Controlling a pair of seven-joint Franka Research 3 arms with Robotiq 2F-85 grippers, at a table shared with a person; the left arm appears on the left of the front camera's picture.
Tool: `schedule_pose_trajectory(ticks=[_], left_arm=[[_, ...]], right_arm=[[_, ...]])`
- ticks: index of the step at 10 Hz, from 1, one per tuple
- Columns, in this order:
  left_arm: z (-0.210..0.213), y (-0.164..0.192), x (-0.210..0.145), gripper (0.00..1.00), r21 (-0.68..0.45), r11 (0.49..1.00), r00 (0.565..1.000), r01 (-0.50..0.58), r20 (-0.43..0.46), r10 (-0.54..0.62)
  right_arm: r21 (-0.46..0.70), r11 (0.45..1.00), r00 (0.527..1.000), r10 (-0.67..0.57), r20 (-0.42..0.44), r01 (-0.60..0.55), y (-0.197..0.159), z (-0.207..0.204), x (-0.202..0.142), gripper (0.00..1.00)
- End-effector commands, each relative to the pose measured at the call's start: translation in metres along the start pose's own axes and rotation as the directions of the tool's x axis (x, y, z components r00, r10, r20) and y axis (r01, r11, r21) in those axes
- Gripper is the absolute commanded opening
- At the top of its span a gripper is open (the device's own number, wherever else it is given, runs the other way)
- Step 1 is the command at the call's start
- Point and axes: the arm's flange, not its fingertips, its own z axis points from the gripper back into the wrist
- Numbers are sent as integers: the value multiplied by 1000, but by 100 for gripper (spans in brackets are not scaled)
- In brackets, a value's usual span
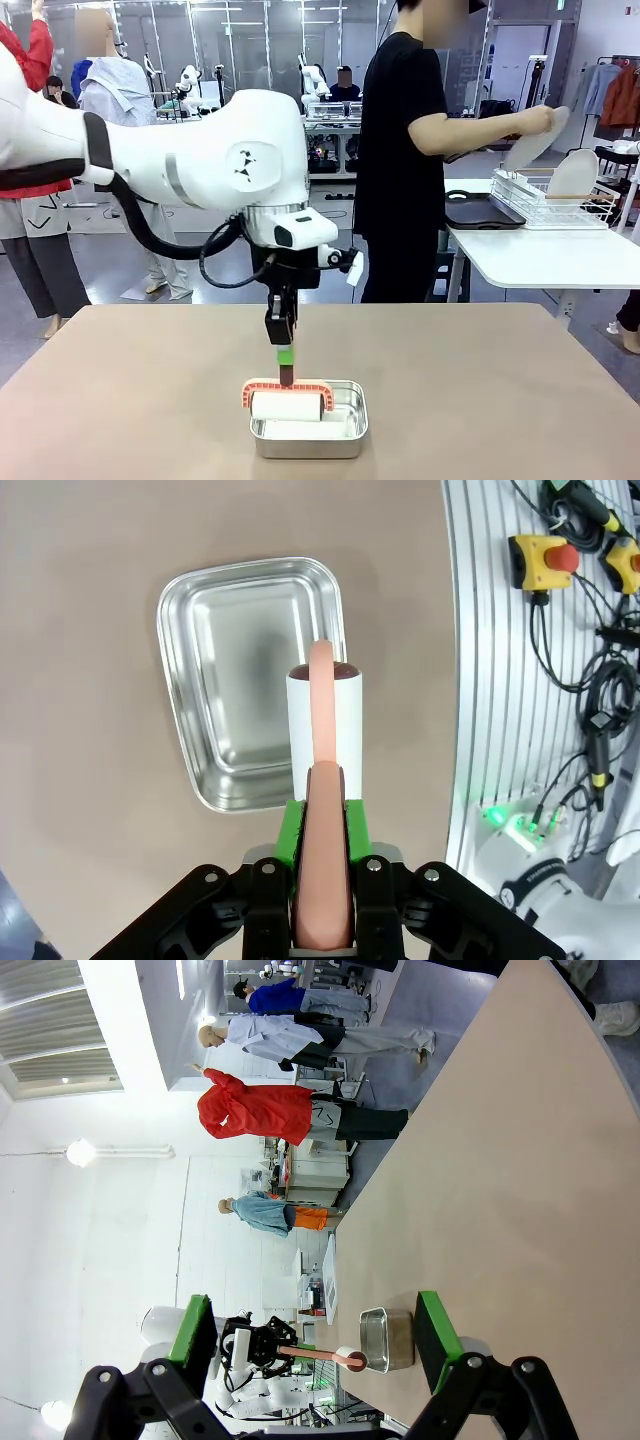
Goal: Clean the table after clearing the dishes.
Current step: Place the Lint Roller back on top of the Airtight Container.
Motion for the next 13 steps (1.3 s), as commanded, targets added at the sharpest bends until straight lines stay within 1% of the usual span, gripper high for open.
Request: schedule_pose_trajectory(ticks=[1, 2, 4, 6, 7, 8, 10, 13], left_arm=[[-7, 12, 6, 21, 23, 999, 1000, 26, -10, -25], [-14, 18, 8, 21, 20, 1000, 1000, 23, 5, -23], [-22, 30, 14, 21, 28, 1000, 1000, 8, -22, -7], [-27, 47, 22, 21, 1, 1000, 999, -8, -33, 8], [-28, 55, 25, 21, -9, 1000, 1000, -14, -25, 13], [-29, 62, 29, 21, -36, 999, 1000, -11, -14, 10], [-35, 75, 34, 21, -81, 996, 999, -26, -25, 24], [-38, 93, 34, 21, -98, 994, 999, -39, -37, 35]], right_arm=[[-4, 1000, 1000, 6, -12, -7, 2, 4, -2, 100], [-4, 1000, 1000, 6, -12, -7, 2, 4, -2, 100], [-4, 1000, 1000, 6, -12, -7, 2, 4, -2, 100], [-4, 1000, 1000, 6, -12, -7, 2, 4, -2, 100], [-4, 1000, 1000, 6, -12, -7, 2, 4, -2, 100], [-4, 1000, 1000, 6, -12, -7, 2, 4, -2, 100], [-4, 1000, 1000, 6, -12, -7, 2, 4, -2, 100], [-4, 1000, 1000, 6, -12, -7, 2, 4, -2, 100]])
